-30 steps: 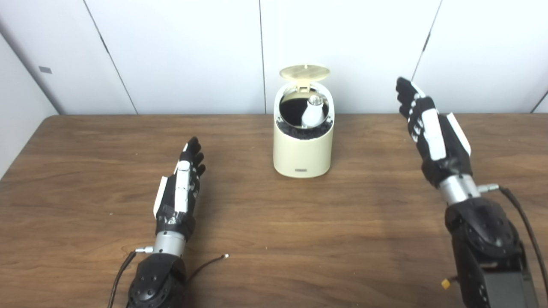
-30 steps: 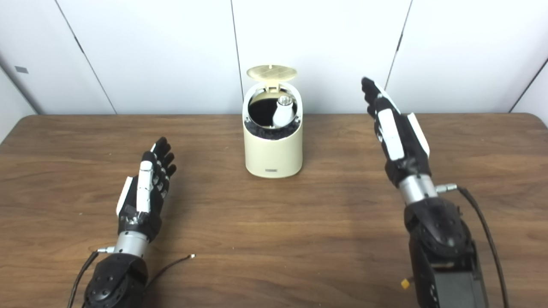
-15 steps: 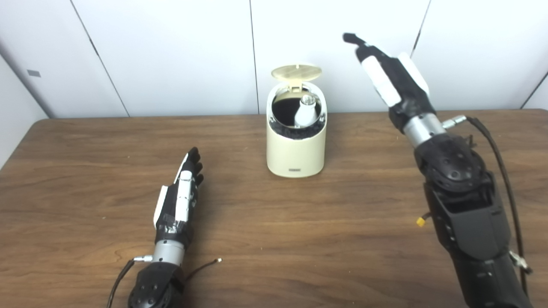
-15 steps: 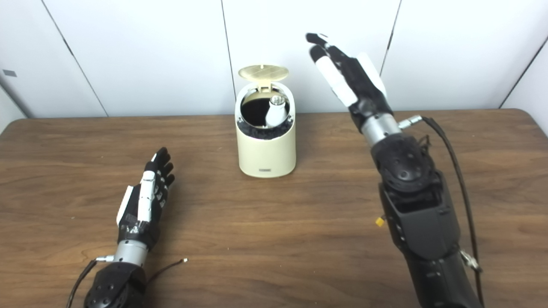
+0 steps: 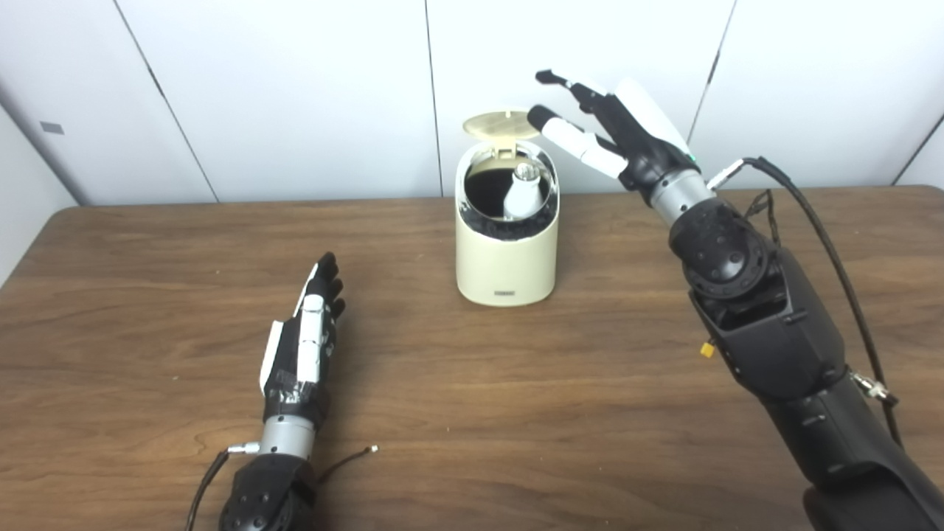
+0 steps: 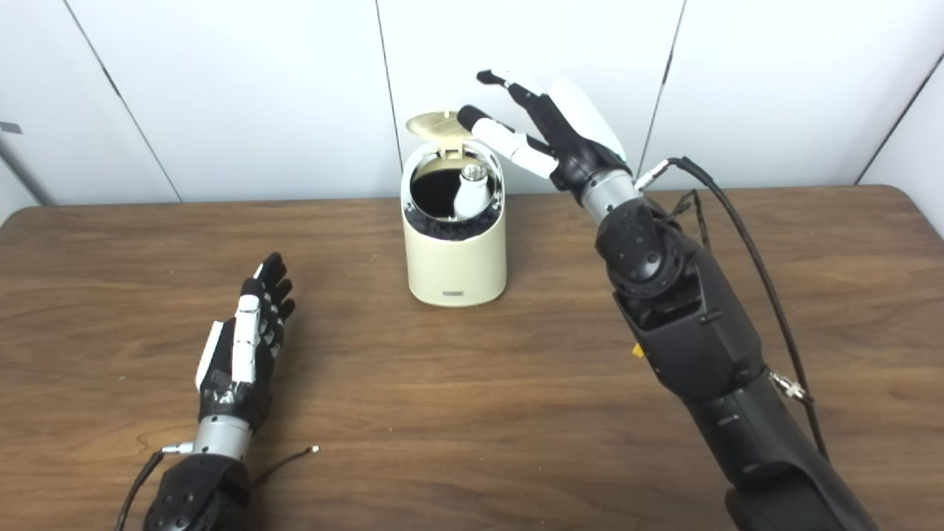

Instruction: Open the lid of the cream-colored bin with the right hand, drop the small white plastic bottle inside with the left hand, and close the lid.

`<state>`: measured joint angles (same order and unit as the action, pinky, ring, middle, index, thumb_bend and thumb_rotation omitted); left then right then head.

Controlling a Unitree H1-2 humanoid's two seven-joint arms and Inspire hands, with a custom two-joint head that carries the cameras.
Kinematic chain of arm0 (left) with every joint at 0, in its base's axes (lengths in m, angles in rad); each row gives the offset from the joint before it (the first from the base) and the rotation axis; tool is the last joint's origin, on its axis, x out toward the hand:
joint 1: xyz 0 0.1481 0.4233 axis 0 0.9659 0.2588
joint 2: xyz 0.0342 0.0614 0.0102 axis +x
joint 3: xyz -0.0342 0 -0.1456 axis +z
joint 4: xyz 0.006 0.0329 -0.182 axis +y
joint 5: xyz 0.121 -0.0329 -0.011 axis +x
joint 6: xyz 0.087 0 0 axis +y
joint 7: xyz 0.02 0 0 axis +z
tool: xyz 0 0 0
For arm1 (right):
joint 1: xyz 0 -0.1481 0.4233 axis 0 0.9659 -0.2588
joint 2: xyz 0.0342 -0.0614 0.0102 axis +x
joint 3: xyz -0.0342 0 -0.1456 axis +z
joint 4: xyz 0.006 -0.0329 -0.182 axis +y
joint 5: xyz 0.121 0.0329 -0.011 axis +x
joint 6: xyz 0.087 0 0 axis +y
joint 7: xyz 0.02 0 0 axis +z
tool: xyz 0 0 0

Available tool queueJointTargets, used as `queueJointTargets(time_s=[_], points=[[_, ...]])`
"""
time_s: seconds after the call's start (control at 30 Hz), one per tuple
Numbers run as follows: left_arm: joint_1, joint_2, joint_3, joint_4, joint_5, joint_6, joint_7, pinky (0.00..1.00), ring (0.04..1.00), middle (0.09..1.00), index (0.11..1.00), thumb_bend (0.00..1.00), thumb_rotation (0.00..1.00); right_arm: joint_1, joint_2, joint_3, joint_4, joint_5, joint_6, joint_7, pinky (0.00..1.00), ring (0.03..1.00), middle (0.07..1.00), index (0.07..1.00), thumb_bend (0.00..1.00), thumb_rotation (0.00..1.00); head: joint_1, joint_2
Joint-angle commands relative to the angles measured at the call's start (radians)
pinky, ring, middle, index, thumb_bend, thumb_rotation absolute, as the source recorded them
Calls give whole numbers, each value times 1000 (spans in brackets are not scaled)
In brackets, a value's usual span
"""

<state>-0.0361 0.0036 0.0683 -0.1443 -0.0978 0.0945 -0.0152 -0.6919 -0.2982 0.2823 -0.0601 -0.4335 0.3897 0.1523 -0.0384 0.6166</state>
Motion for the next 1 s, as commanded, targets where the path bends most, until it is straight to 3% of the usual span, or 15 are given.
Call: queueJointTargets(time_s=[0.0, 0.47, 0.97], points=[[-24, -2, -6, -13, -9, -38, -9, 1000, 1000, 1000, 992, 561, 1000, -60, -1, -12, -7, -15, -52, -7, 921, 973, 976, 843, 563, 1000, 2, 1], [-32, -12, -20, -29, 31, -8, 22, 1000, 986, 987, 989, 542, 1000, -54, -2, 4, -64, -62, -24, 68, 862, 981, 981, 820, 546, 1000, 8, 10], [-41, -18, -27, -24, 69, 12, 39, 989, 979, 989, 996, 523, 1000, -11, -36, 12, -125, -121, -48, 134, 933, 1000, 1000, 747, 588, 1000, 11, 5]])
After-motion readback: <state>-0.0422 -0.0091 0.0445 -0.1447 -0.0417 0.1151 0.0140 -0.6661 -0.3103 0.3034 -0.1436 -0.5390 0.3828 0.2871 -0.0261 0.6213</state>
